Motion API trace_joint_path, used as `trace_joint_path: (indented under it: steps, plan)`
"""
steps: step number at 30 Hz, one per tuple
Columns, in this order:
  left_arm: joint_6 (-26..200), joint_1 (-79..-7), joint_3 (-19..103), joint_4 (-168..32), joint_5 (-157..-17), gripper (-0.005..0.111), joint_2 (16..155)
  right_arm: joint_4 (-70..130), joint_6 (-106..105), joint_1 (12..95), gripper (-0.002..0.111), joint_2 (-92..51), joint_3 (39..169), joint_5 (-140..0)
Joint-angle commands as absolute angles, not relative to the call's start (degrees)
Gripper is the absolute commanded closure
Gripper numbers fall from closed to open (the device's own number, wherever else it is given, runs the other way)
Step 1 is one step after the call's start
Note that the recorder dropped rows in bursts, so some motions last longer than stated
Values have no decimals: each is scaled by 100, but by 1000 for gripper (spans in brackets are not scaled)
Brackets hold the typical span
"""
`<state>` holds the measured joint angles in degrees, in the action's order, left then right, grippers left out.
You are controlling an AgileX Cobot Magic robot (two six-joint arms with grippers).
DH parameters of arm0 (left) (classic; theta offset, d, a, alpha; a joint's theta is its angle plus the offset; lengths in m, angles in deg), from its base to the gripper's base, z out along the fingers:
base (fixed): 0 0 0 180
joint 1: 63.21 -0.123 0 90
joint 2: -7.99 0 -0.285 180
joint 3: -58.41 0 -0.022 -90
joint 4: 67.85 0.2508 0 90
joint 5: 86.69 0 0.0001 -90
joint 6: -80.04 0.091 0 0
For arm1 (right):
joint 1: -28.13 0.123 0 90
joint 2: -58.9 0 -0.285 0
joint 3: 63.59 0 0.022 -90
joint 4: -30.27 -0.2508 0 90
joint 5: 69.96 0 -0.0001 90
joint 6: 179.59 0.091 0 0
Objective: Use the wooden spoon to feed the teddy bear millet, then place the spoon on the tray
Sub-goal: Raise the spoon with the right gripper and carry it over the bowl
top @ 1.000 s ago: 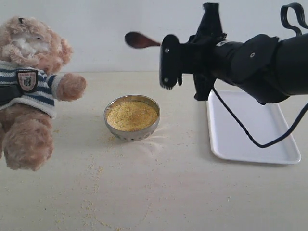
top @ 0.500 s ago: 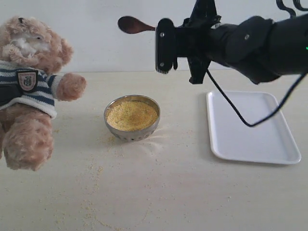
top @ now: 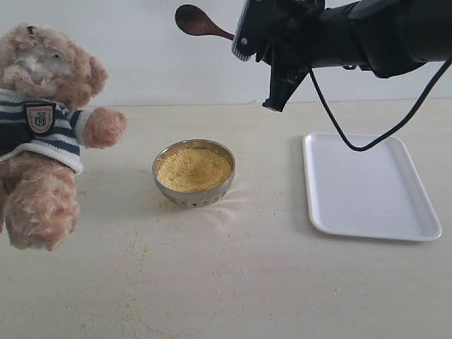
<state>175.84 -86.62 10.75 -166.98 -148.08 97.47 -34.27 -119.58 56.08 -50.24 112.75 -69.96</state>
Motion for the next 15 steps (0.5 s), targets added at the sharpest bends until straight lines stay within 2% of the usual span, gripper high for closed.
trace_joint_path:
  steps: [1, 10, 11, 15]
  plan:
    - [17609, -8658, 1044, -16780, -14903, 102, 9745, -3400, -11903, 5604, 108, -4921, 11253, -6784]
    - [17609, -8658, 1044, -16780, -14903, 102, 9745, -3584, -11643, 5604, 108, -4566, 11253, -6778]
    - [17609, -8658, 1044, -16780, -14903, 102, 9745, -3150, -11031, 5593, 108, -4551, 11243, -6839]
    - [17609, -8658, 1044, -16780, -14903, 102, 9745, 747, -6455, 5646, 108, -4548, 11243, -7322]
